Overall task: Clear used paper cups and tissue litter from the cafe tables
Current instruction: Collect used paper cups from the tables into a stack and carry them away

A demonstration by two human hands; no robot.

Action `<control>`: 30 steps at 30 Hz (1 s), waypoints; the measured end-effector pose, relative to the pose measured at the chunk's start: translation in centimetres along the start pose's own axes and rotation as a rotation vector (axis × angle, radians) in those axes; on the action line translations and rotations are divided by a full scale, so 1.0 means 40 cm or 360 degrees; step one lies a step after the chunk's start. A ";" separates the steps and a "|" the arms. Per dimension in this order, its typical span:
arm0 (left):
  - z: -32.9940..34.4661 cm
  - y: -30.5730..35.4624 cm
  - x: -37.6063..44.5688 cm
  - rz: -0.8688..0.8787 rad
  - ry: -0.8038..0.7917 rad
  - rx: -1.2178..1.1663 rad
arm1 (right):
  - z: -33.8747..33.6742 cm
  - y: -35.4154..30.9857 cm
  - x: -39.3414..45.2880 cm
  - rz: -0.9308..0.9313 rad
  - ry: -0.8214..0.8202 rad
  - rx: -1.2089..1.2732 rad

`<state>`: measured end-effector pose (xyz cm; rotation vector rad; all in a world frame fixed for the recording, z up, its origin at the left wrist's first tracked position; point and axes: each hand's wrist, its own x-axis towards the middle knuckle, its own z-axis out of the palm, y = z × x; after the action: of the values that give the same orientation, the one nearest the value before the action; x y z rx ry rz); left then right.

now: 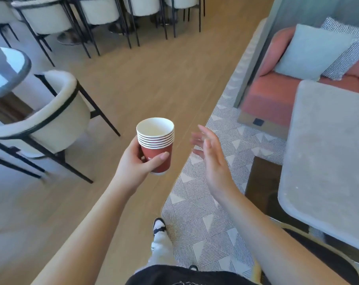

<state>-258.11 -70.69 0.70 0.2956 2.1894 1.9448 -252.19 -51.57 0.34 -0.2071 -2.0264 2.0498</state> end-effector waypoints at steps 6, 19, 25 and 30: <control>-0.077 0.004 0.318 0.0075 -0.0080 -0.0029 | 0.062 0.023 0.313 -0.0077 0.0100 -0.0025; -0.100 0.072 0.934 0.0155 -0.0311 -0.0061 | 0.097 0.021 0.831 -0.0174 0.0332 -0.0040; -0.012 0.058 1.185 0.0126 -0.0381 -0.0069 | 0.012 0.072 1.057 -0.0167 0.0424 0.0007; 0.075 0.048 1.398 0.0078 -0.0441 -0.0031 | -0.076 0.107 1.279 -0.0175 0.0461 0.0062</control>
<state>-310.95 -52.03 1.40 0.5829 2.0019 1.8229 -300.74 -34.55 -0.20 -0.3547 -1.7818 1.8687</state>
